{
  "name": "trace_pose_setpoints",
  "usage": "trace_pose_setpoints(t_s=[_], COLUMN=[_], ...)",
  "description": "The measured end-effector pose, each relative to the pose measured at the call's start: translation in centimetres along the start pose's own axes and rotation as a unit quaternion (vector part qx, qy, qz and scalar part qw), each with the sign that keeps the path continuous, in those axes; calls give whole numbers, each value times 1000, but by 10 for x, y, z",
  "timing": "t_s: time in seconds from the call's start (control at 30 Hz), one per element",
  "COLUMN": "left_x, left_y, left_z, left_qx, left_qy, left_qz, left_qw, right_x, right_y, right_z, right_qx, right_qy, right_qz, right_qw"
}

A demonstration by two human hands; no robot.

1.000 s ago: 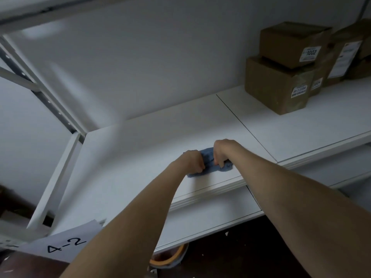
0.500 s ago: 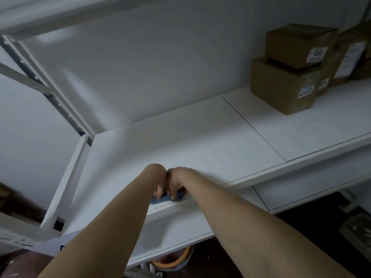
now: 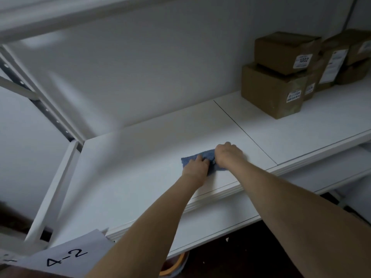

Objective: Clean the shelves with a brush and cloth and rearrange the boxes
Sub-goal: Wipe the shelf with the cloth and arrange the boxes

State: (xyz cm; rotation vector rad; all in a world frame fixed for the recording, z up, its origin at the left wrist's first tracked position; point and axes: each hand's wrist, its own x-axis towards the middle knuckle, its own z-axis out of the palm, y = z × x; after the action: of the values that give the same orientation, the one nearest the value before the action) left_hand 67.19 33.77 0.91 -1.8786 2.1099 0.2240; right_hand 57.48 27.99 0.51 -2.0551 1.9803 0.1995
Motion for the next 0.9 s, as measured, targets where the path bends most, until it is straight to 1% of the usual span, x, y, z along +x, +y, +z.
trace_pose_setpoints(t_s=[0.07, 0.13, 0.17, 0.23, 0.33, 0.4, 0.47, 0.53, 0.6, 0.63, 0.67, 0.7, 0.77, 0.83, 0.87, 0.9], left_x=[0, -1, -2, -6, -19, -32, -43, -57, -64, -65, -63, -59, -51, -40, -32, -27], left_y=[-9, -24, -33, -52, -86, -109, -135, -155, -164, -165, -167, -166, -160, -148, -141, -131], left_z=[2, -3, -4, -6, -9, -11, -5, -2, -1, -1, 2, 5, 11, 12, 12, 10], left_qx=[1, 14, 20, 32, 84, 102, 90, 47, 61, 79, 93, 109, 119, 102, 106, 119], left_qy=[-19, -47, -59, -77, -122, -123, -147, -200, -255, -266, -257, -239, -179, -111, -98, -111], left_qz=[1, -31, -53, -73, -66, -100, -120, -144, -163, -161, -159, -164, -154, -133, -117, -105], left_qw=[1000, 998, 997, 994, 987, 982, 978, 968, 951, 947, 949, 951, 964, 980, 983, 981], right_x=[-2, -4, -6, -13, -27, -36, -51, -65, -74, -77, -78, -78, -75, -69, -66, -61], right_y=[-11, -27, -37, -59, -94, -119, -143, -165, -180, -183, -182, -179, -167, -152, -144, -135], right_z=[3, 10, 13, 14, 19, 24, 28, 33, 38, 39, 40, 39, 38, 37, 36, 35], right_qx=[19, 54, 70, 70, 46, 43, 45, 32, 21, 23, 37, 54, 67, 52, 41, 27], right_qy=[17, 13, 7, 0, -27, -56, -96, -137, -145, -135, -123, -105, -65, -31, -19, -10], right_qz=[-3, -17, -35, -88, -171, -222, -287, -350, -376, -374, -361, -343, -303, -258, -237, -216], right_qw=[1000, 998, 997, 994, 984, 973, 952, 926, 915, 917, 924, 932, 948, 964, 970, 976])
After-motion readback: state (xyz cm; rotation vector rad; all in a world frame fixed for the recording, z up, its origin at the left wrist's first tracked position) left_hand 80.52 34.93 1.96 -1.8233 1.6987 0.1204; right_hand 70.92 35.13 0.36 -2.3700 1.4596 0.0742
